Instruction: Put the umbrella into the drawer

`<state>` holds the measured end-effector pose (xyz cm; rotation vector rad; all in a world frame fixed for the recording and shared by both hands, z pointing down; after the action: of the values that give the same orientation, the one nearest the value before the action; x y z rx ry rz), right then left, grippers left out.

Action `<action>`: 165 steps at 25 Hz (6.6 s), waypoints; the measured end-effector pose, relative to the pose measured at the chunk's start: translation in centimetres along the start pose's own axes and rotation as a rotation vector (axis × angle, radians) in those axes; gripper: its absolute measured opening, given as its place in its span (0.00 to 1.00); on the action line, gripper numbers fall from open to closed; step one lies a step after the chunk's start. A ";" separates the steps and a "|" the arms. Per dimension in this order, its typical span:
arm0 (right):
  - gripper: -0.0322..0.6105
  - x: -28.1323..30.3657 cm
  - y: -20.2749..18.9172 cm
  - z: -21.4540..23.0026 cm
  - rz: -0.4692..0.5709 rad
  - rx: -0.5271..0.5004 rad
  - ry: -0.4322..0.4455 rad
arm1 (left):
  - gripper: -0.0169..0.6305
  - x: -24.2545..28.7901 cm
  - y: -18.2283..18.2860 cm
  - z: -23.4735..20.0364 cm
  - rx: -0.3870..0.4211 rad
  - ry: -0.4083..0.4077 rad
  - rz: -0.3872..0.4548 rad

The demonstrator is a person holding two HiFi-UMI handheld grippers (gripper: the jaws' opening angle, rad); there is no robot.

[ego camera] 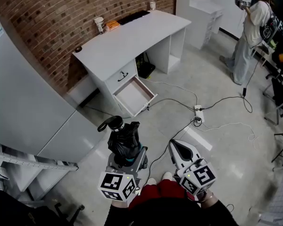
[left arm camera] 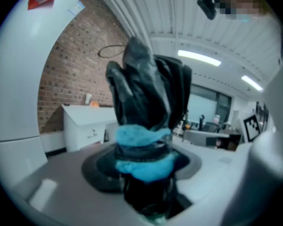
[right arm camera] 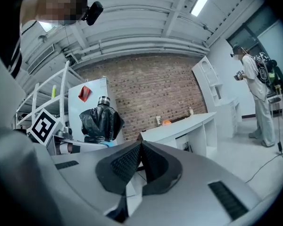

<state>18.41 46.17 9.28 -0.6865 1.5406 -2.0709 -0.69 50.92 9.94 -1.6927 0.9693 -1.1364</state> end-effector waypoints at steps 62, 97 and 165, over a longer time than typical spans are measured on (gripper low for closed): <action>0.05 27.5 3.1 8.3 -0.113 0.085 -0.161 | 0.42 19.1 8.2 -21.3 0.035 -0.076 -0.082; 0.05 38.4 -8.6 20.4 -0.279 0.202 -0.274 | 0.42 36.1 -3.3 -29.7 0.014 -0.075 -0.394; 0.05 54.6 -34.8 34.4 -0.607 0.269 -0.116 | 0.42 62.4 -32.2 -42.5 -0.122 0.272 -0.807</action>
<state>-3.95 -4.39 57.50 -1.2558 1.0352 -2.5441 -18.88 -5.14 67.09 -2.1425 0.4995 -1.8926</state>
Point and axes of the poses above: the fingertips, and each gripper's own axes: x forward along the fingers, z to its right, y out of its top, the point moved 7 cm from there along -x, backward along the fingers
